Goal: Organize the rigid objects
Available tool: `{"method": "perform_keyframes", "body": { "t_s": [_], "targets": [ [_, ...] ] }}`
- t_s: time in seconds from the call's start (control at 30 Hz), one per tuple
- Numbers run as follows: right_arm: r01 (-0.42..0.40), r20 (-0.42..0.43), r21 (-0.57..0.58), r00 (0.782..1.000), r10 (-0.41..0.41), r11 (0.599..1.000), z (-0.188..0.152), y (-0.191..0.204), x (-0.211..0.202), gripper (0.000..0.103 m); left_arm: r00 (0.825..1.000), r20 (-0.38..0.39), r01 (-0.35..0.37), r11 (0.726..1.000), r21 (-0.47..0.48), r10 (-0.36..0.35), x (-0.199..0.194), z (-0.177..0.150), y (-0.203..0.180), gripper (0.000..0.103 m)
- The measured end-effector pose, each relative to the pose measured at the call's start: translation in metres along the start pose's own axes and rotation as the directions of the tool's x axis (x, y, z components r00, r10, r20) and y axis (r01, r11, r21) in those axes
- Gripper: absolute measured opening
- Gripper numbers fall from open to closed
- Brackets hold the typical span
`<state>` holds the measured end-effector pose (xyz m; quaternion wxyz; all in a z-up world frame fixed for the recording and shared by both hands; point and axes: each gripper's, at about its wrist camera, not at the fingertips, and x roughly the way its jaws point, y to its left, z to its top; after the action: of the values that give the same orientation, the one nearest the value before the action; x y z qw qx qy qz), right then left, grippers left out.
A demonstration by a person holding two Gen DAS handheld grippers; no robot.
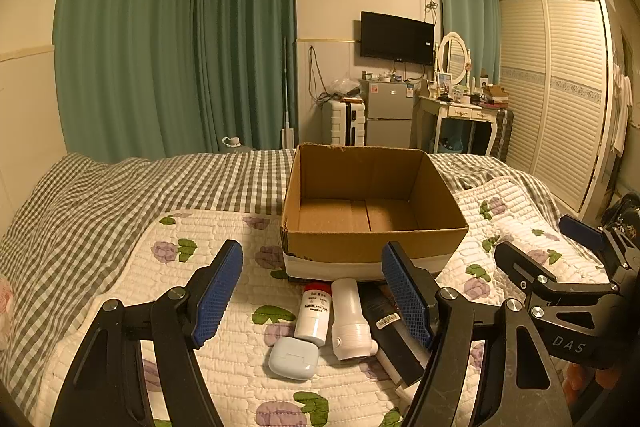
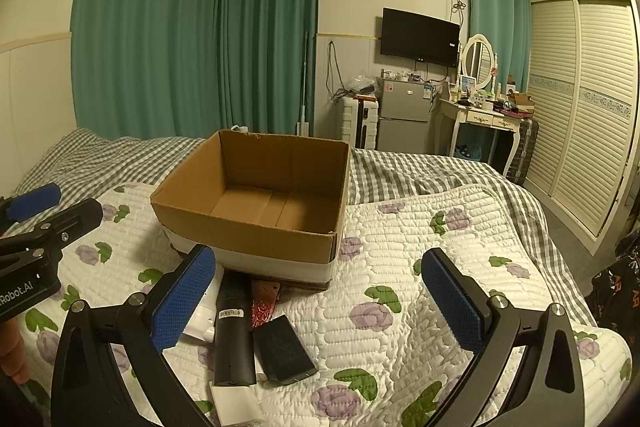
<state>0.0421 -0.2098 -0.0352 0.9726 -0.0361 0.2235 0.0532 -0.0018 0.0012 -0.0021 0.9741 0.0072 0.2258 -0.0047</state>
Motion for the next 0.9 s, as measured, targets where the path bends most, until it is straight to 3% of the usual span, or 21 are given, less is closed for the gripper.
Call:
{"method": "perform_keyframes", "body": {
  "t_s": [0.9],
  "targets": [
    [-0.012, -0.012, -0.003, 1.0, 0.012, 1.0, -0.0023, 0.0017, 0.0044, 0.103, 1.0, 0.003, 0.001, 1.0, 0.0, -0.001, -0.0007, -0.0006, 0.0002, 0.075]
  ]
}}
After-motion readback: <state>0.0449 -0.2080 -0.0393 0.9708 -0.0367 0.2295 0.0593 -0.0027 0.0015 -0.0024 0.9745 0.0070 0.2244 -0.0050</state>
